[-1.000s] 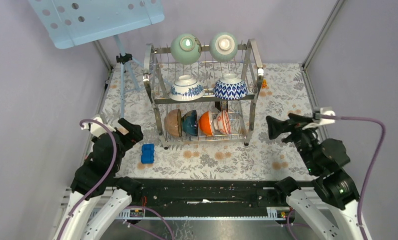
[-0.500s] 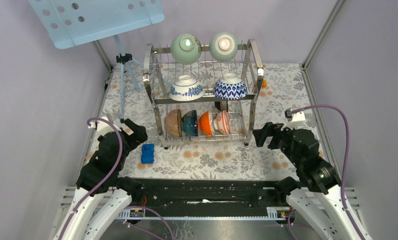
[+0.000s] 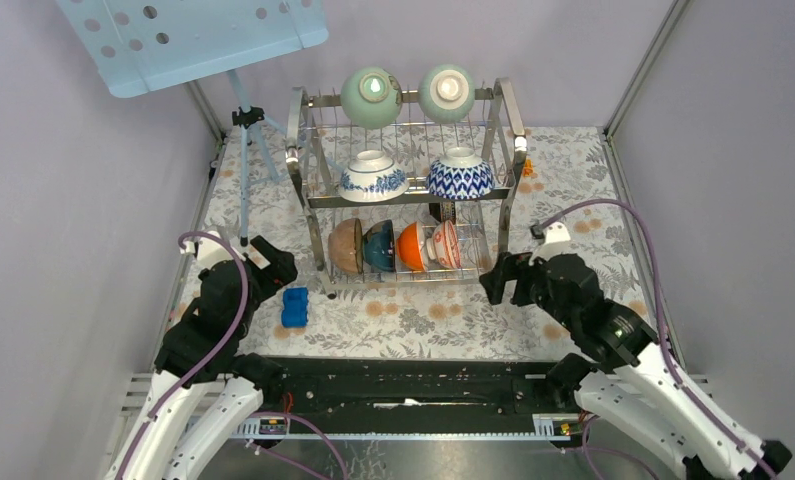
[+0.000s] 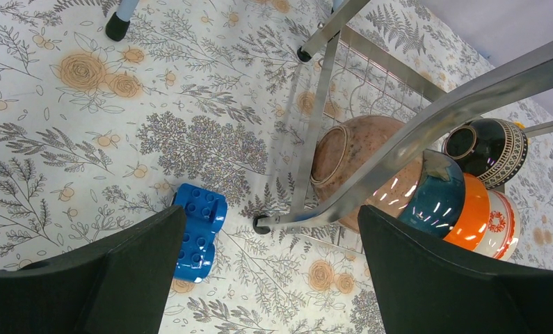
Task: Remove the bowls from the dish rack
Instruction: Pick up the bowl from the dish rack.
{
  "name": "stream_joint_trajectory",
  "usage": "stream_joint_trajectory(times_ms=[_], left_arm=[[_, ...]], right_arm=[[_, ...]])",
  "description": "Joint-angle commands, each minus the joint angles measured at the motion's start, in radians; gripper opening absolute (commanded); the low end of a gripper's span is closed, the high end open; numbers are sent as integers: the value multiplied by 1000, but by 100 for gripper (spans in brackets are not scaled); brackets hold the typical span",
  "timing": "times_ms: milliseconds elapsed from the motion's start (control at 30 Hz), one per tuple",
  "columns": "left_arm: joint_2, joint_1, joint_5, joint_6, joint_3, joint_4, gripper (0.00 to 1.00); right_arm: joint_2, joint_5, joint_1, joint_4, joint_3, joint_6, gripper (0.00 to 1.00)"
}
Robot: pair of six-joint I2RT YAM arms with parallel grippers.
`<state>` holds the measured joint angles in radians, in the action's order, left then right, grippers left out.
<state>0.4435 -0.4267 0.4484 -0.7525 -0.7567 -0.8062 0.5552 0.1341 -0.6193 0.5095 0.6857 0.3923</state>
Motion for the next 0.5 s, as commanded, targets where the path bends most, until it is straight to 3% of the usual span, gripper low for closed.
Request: stream_joint_trajectory(times_ms=[0, 67, 167, 467], left_arm=[[3, 3, -5, 4, 5, 50, 99], [0, 3, -4, 4, 3, 49, 99], [-1, 4, -2, 2, 0, 44, 99], [-12, 3, -7, 10, 2, 45, 99]], right_arm=[[68, 196, -196, -49, 67, -6, 94], [100, 351, -346, -48, 87, 11, 96], [139, 455, -449, -67, 93, 27, 97], [250, 422, -483, -311, -7, 115, 91]])
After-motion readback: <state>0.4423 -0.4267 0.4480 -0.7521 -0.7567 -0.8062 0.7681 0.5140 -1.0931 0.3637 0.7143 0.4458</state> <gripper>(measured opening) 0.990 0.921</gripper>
